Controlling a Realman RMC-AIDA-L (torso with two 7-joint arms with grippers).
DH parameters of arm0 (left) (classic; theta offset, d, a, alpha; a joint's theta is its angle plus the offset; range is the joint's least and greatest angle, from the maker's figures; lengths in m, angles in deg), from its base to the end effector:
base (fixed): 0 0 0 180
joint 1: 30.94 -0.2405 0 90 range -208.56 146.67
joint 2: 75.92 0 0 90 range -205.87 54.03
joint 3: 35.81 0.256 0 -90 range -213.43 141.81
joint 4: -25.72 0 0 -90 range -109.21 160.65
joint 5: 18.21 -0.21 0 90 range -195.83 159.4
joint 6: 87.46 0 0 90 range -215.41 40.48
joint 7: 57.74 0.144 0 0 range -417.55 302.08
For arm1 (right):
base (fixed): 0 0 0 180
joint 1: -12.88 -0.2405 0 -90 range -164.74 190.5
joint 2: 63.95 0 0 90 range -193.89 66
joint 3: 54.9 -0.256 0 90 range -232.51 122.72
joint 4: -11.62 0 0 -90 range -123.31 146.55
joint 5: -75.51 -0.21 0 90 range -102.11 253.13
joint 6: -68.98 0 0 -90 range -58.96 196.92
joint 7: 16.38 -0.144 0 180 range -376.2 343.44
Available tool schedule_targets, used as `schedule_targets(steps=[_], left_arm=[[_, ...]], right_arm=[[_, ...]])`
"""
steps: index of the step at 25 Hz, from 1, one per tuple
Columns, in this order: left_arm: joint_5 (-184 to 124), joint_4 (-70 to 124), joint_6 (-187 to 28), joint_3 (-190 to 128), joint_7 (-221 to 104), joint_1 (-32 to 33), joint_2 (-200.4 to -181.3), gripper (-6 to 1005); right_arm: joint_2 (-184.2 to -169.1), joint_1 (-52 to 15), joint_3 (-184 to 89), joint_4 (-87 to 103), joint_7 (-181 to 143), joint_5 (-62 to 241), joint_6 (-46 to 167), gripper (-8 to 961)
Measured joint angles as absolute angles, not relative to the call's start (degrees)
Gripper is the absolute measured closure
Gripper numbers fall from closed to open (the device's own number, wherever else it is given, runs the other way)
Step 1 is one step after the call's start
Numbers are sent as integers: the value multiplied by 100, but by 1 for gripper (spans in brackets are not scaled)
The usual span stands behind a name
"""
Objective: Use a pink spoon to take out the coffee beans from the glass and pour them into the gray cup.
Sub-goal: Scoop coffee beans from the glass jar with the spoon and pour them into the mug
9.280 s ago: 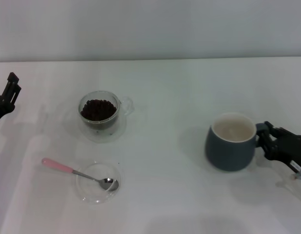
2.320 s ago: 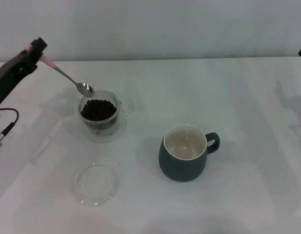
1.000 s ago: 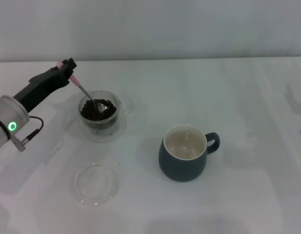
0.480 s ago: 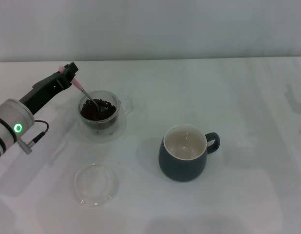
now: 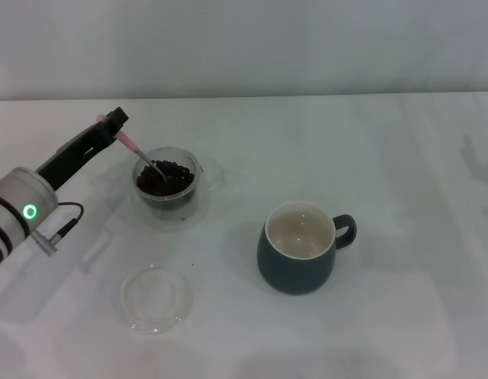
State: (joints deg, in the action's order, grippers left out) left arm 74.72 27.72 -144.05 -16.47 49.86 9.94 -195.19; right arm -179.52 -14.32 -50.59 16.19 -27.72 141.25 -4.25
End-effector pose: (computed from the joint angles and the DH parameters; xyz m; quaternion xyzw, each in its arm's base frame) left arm -0.2727 0.3930 -0.0472 -0.6885 -0.5051 -0.4123 0.3177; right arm 0.3620 0.3300 0.0441 -0.6100 0.2457 0.3084 0.6874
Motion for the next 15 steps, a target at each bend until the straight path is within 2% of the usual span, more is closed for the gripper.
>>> schedule_targets(steps=[15], left_arm=[[7610, 2855, -14398, -1617, 3131, 726, -19476, 862]], right_arm=[[-17952, -1434, -5059, 1636, -2772, 14125, -588, 79]])
